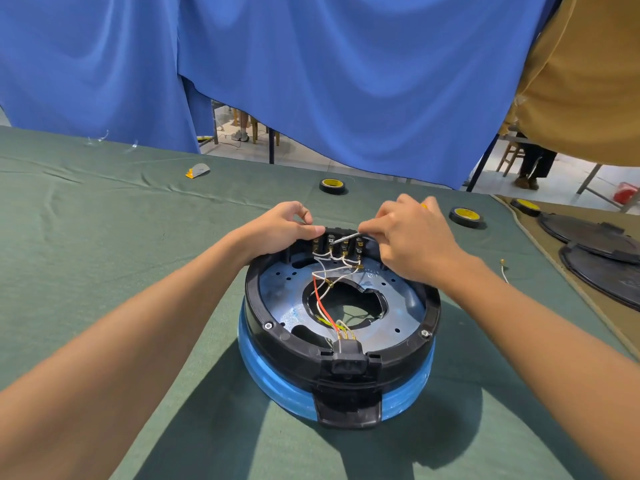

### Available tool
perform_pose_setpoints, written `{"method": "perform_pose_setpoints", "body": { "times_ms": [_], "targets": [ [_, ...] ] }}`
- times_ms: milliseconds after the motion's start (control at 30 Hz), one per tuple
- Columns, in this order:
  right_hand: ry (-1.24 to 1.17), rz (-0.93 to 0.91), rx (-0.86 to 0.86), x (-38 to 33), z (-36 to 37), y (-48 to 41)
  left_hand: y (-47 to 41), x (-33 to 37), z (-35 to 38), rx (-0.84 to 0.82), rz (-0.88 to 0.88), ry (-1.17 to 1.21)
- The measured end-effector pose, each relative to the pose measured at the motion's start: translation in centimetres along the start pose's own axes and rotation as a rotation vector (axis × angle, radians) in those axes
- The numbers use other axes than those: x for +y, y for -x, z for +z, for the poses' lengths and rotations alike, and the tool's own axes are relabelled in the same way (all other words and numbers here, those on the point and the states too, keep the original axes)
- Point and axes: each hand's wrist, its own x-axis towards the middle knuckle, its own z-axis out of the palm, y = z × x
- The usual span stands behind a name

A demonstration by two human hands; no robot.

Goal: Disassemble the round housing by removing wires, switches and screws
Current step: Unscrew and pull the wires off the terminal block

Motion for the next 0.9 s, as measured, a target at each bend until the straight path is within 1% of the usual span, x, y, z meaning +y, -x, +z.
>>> {"method": "perform_pose_setpoints", "body": {
  "times_ms": [67,200,333,433,533,633,900],
  "targets": [
    [0.016,0.024,0.048,-0.7,0.5,0.8,0.0,0.0,0.1,0.003,0.002,0.000],
    [-0.022,0.013,0.067,-0.9,0.7,0.6,0.1,0.1,0.1,0.010,0.007,-0.005],
    [-0.159,0.029,0.019,-0.9,0.9,-0.1,0.1,0.2,0.0,0.010,0.011,-0.019],
    [-0.241,0.008,-0.012,-0.9,1.0,-0.1,0.1,0.2,0.1,0.009,0.012,-0.030],
    [-0.223,-0.004,0.059,-0.8,0.9,0.4,0.0,0.2,0.1,0.021,0.017,-0.028],
    [-0.139,0.017,0.151,-0.8,0.8,0.8,0.0,0.1,0.1,0.027,0.025,-0.029],
    [-0.045,0.000,0.154,-1.3,0.6,1.0,0.2,0.1,0.1,0.018,0.029,-0.034]
  ]
}}
